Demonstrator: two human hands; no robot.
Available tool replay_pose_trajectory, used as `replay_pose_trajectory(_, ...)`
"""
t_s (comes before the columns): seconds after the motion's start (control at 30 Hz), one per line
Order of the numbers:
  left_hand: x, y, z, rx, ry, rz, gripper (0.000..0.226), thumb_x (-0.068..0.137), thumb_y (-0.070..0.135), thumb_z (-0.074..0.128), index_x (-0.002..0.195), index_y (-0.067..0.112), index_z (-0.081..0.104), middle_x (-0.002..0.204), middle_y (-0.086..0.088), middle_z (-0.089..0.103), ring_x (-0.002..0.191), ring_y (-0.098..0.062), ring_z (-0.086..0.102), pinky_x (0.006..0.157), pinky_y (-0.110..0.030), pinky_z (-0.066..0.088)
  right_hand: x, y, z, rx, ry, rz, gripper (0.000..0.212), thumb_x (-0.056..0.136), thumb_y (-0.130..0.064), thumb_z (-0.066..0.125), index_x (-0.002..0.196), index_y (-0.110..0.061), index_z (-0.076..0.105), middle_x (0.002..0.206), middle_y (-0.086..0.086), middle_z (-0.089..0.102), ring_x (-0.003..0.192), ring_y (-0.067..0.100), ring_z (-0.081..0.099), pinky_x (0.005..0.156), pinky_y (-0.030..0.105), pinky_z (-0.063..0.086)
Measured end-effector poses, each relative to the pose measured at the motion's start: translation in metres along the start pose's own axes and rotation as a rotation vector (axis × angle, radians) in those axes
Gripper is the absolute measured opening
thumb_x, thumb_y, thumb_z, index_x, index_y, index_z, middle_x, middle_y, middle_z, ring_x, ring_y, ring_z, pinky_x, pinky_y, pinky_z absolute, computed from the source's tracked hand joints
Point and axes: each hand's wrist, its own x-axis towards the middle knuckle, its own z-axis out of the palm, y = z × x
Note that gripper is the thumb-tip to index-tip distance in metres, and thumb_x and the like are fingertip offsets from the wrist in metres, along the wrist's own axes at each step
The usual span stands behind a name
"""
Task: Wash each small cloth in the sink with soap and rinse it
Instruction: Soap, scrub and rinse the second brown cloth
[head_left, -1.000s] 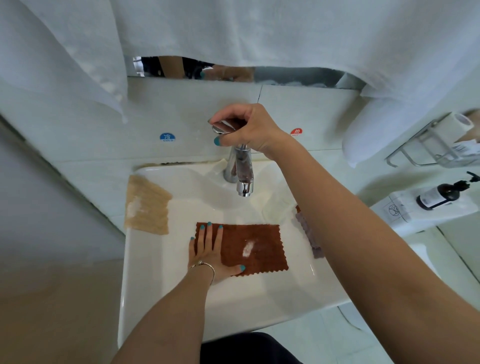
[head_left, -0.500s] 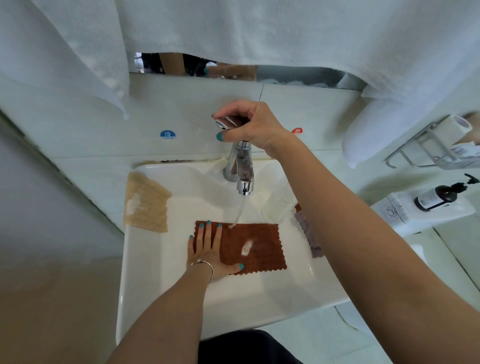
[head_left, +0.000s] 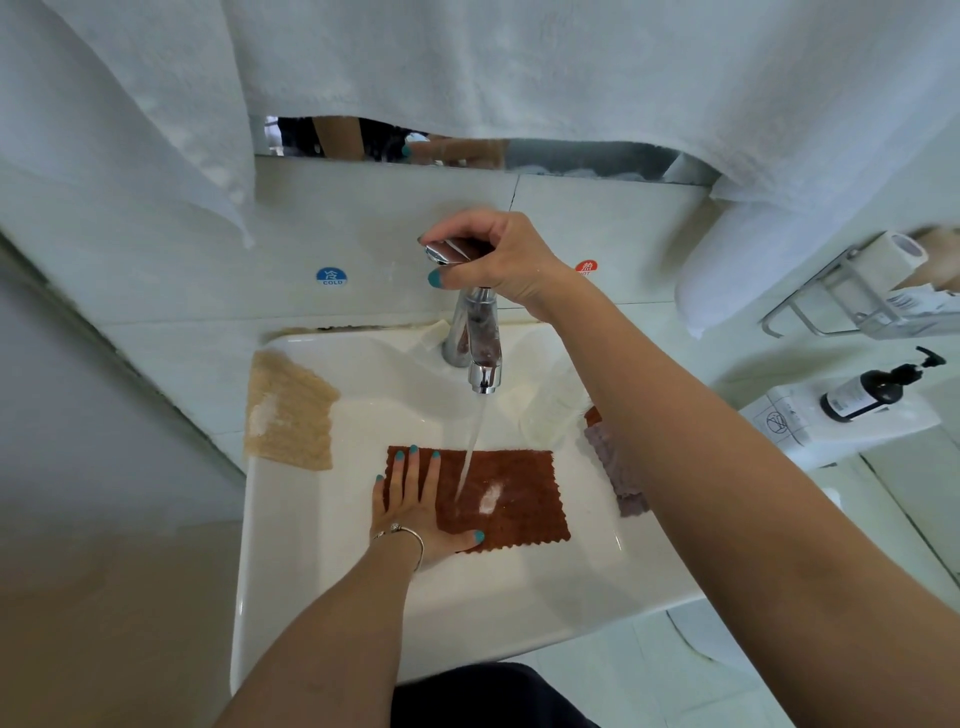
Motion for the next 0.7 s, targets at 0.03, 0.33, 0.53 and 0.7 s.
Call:
replay_pose_trajectory(0.03, 0.0, 0.0, 0.0, 0.001, 0.002, 0.001, 0.126, 0.068, 0.088, 0.044, 0.145, 0.026, -0.033, 0.149, -0.002, -0.044, 0.138, -0.022, -0.039, 0.116, -0.046, -0.018, 0.0, -0.001, 0.0, 0.0, -0.002, 0.007, 0.037, 0.07, 0.006, 0.08, 0.101, -0.013, 0.07, 0.091, -0.011, 0.064, 0.073, -0.009, 0.061, 0.069, 0.012, 0.05)
replay_pose_trajectory(0.33, -0.007, -0.004, 0.002, -0.008, 0.044, 0.017, 0.124, 0.065, 0.09, 0.043, 0.139, 0.029, -0.037, 0.147, 0.001, -0.045, 0.138, -0.019, -0.039, 0.117, -0.046, -0.017, -0.017, 0.013, -0.001, -0.324, 0.163, -0.122, 0.056, 0.069, -0.007, 0.085, 0.118, -0.023, 0.064, 0.114, -0.006, 0.058, 0.102, 0.004, 0.052, 0.092, 0.015, 0.044)
replay_pose_trajectory(0.53, -0.013, -0.006, 0.004, 0.014, 0.067, 0.003, 0.123, 0.066, 0.09, 0.038, 0.139, 0.027, -0.038, 0.153, -0.002, -0.039, 0.141, -0.021, -0.035, 0.117, -0.047, -0.017, -0.091, 0.058, 0.015, -0.199, 0.503, -0.15, 0.062, 0.074, -0.016, 0.083, 0.124, -0.034, 0.051, 0.121, -0.014, 0.05, 0.113, -0.001, 0.048, 0.096, 0.013, 0.041)
replay_pose_trajectory(0.7, -0.014, -0.005, 0.006, 0.013, 0.095, -0.003, 0.124, 0.066, 0.09, 0.039, 0.147, 0.026, -0.029, 0.155, -0.002, -0.036, 0.142, -0.021, -0.034, 0.117, -0.048, -0.018, -0.138, 0.115, 0.041, -0.143, 0.471, 0.022, 0.043, 0.078, -0.013, 0.079, 0.11, -0.031, 0.059, 0.11, -0.009, 0.06, 0.096, 0.002, 0.057, 0.083, 0.019, 0.051)
